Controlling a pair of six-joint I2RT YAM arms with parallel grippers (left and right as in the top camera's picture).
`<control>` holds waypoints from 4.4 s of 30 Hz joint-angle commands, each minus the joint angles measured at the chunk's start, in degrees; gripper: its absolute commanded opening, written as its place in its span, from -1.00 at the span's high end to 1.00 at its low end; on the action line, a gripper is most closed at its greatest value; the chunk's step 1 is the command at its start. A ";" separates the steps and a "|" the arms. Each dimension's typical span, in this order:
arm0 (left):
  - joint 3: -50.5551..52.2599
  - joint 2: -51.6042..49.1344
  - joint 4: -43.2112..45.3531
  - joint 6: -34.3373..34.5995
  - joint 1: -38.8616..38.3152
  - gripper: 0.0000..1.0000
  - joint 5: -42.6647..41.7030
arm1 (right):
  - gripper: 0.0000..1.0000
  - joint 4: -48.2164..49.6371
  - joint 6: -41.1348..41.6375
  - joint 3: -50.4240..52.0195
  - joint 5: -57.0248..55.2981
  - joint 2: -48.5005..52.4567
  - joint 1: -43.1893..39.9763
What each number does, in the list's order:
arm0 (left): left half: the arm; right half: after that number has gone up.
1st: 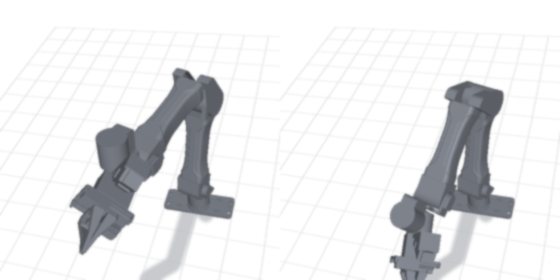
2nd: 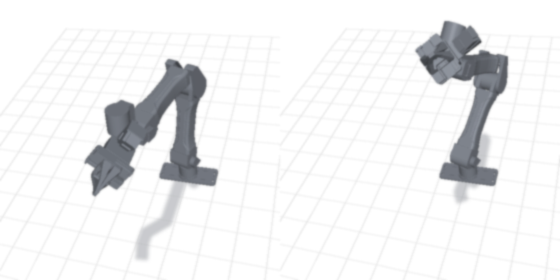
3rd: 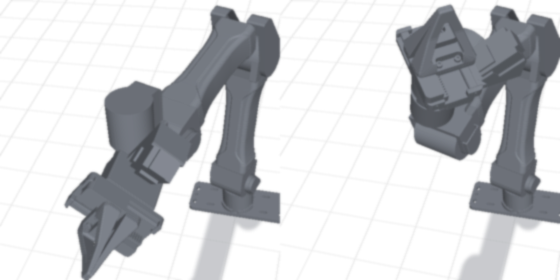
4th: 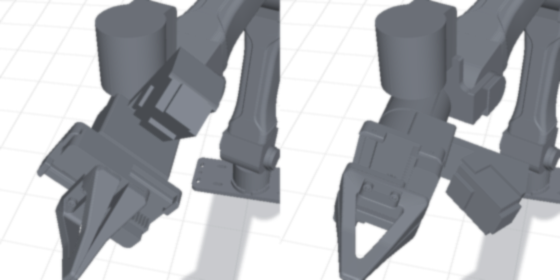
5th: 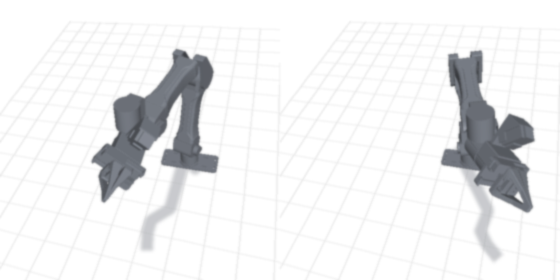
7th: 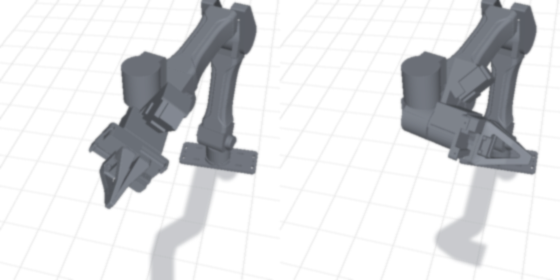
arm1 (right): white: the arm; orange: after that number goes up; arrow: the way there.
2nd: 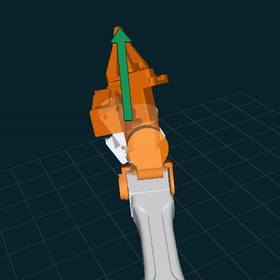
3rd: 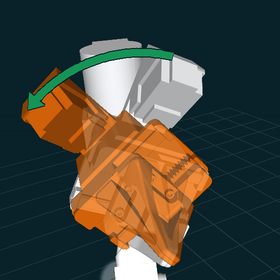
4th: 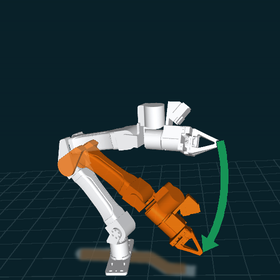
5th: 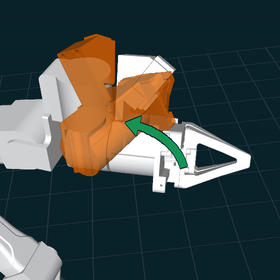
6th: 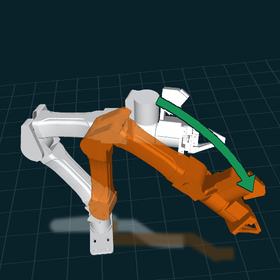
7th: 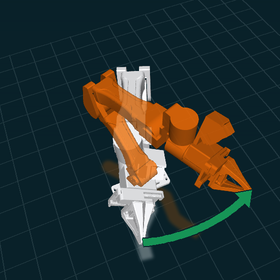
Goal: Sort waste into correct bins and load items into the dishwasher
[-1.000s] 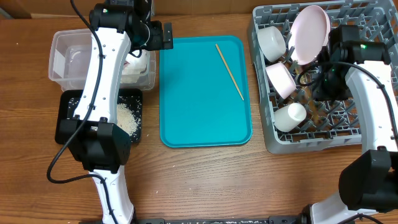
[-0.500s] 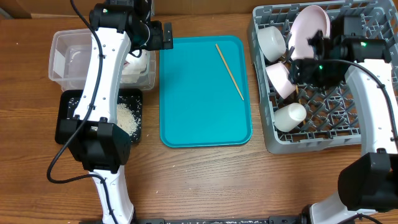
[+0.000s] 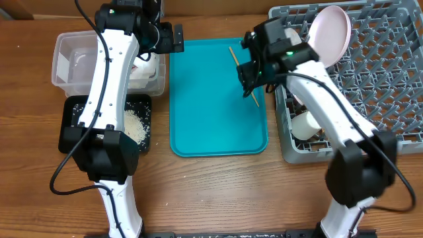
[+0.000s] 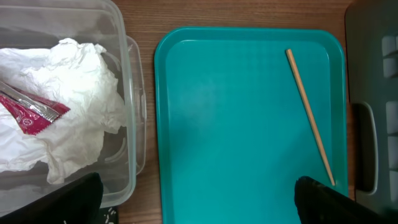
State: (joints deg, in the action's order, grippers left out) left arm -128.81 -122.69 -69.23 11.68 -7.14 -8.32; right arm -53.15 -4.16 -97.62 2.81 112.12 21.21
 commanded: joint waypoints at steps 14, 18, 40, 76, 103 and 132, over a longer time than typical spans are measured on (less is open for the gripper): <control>-1.42 0.57 0.02 0.35 -0.17 -1.00 -0.04 | 0.22 2.97 -6.45 -0.85 -2.78 16.22 -0.07; -1.42 0.57 0.04 0.35 -0.17 -1.00 -0.04 | 0.46 3.10 -6.40 -0.85 -2.78 17.84 -0.07; -1.42 0.57 0.04 0.35 -0.17 -1.00 -0.04 | 0.92 -11.43 -1.29 -8.28 6.29 7.85 0.02; -1.42 0.57 0.04 0.35 -0.17 -0.99 -0.04 | 0.39 -19.87 -4.59 11.98 -10.67 -13.14 -25.22; -1.42 0.57 0.04 0.35 -0.17 -1.00 -0.04 | -1.00 -42.66 7.65 -41.68 5.01 -18.38 -25.57; -1.42 0.57 0.04 0.35 -0.17 -1.00 -0.04 | -1.00 6.60 7.21 26.73 4.20 -61.57 -25.77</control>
State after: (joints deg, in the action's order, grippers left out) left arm -128.86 -122.69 -69.25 11.68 -7.14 -8.32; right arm -50.74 2.85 -82.02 3.62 56.77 -4.16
